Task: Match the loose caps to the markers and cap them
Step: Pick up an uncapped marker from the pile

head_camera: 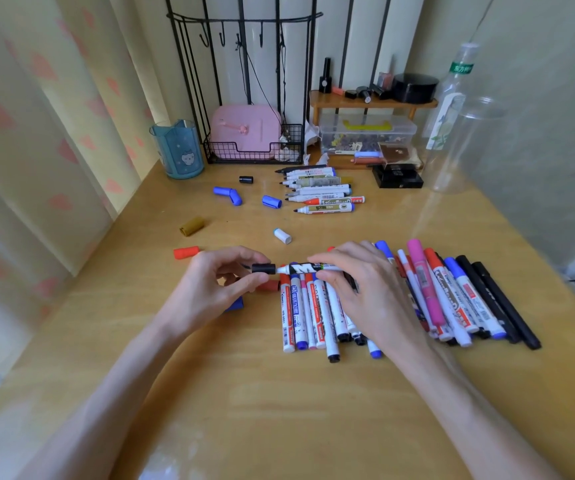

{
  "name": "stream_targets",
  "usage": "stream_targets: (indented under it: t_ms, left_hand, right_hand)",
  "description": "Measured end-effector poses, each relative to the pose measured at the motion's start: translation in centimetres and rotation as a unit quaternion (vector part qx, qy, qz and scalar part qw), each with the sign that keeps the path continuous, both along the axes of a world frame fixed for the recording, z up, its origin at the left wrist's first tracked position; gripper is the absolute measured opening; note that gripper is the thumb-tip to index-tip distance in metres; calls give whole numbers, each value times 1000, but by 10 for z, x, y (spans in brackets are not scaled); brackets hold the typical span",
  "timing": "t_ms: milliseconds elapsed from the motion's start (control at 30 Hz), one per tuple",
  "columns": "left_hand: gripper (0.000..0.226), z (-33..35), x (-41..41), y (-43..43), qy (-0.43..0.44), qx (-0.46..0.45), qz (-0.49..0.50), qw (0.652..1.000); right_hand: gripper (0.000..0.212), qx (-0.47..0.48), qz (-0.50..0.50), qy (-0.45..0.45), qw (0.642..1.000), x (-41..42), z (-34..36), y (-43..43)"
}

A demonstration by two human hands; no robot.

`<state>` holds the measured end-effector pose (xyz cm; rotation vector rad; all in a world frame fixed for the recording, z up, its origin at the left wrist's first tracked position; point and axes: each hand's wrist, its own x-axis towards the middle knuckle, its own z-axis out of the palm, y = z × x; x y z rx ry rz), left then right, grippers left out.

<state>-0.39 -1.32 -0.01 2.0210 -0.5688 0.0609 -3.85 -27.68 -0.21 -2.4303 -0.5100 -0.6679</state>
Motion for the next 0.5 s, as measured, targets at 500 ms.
stream_targets:
  t_ms: [500]
  left_hand:
    - [14, -2, -1, -1, 17, -25, -9, 999]
  right_hand:
    - [23, 12, 15, 8, 1000, -1, 1, -3]
